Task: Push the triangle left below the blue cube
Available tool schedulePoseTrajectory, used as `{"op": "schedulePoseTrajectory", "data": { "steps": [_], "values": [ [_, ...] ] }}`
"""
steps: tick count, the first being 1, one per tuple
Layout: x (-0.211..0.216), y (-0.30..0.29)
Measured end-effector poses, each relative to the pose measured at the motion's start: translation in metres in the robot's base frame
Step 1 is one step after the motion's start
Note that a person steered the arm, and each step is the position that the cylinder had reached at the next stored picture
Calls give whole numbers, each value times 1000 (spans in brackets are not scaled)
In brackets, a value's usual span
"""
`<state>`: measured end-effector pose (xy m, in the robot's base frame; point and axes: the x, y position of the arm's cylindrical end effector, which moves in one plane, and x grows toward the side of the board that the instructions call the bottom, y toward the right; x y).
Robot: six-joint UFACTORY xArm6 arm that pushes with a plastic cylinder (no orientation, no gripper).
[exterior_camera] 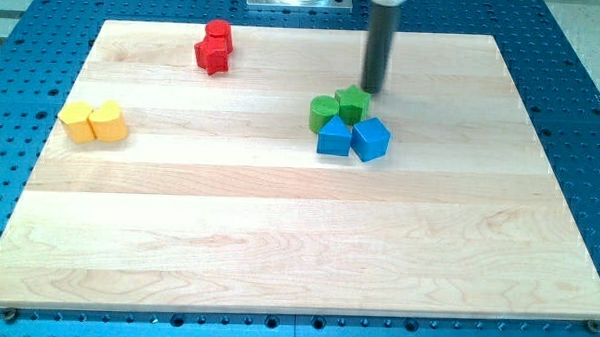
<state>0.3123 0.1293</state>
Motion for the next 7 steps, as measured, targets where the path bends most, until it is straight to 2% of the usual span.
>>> {"op": "schedulePoseTrajectory", "data": {
  "steps": [1, 2, 3, 4, 6, 7],
  "values": [
    [35, 9],
    [53, -34],
    [54, -83],
    [63, -93],
    [132, -77],
    [127, -72]
  ]
}}
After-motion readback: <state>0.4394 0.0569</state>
